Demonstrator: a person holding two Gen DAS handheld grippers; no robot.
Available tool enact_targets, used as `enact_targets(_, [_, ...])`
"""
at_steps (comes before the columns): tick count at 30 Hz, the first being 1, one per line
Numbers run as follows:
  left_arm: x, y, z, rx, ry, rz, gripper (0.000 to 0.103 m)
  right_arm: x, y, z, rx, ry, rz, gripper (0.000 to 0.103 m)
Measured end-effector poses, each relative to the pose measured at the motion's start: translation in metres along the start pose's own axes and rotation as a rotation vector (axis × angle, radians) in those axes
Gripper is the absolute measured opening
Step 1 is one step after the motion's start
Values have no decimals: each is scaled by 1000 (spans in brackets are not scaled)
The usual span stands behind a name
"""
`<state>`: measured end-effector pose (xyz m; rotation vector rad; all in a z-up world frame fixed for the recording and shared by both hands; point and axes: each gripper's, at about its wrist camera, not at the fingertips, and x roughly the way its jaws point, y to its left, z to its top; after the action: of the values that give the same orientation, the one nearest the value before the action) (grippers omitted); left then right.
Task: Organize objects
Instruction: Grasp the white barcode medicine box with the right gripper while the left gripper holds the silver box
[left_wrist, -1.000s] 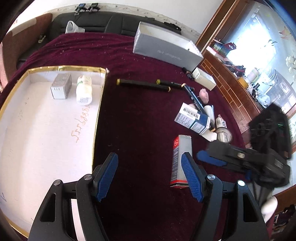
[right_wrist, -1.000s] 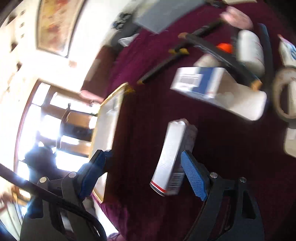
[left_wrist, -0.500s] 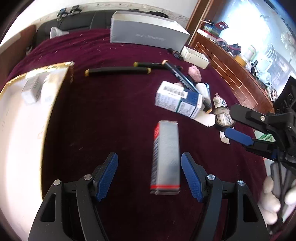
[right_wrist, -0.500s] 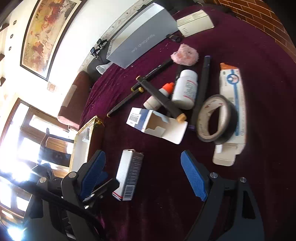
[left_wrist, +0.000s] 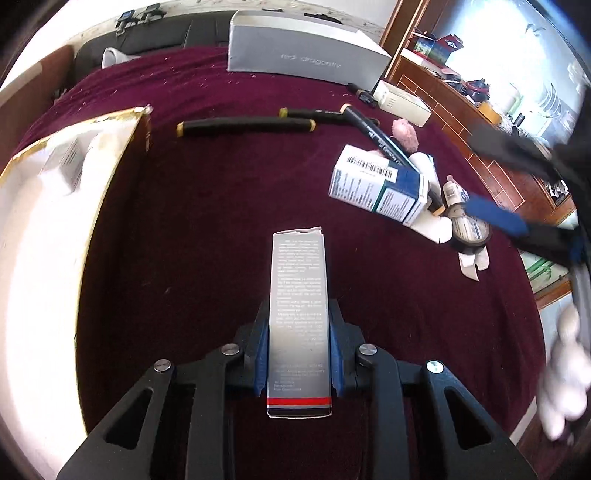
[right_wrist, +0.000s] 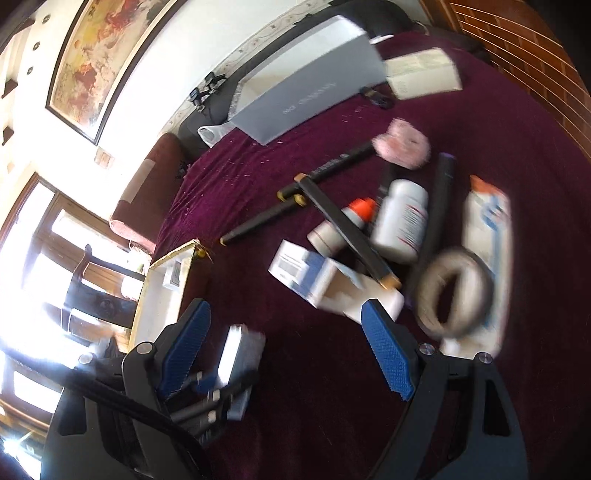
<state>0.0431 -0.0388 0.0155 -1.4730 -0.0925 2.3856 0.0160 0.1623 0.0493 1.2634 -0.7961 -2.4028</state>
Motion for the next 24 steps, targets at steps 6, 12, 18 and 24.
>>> enact_targets(6, [-4,-1,-7,4,1,-3,23,47,20,23,-111,43,-194,85])
enact_targets(12, [-4,3,-6,-9,-5,-25,23,59,35,7,-126,194,-41,85])
enact_targets(18, [-4,3,-10,-1,-25,-25,23,64,51,-3,-252,169,-285,84])
enact_targets(24, [-8,4,-17,8,-44,-35,23,69,63,-22,-301,174,-398,79])
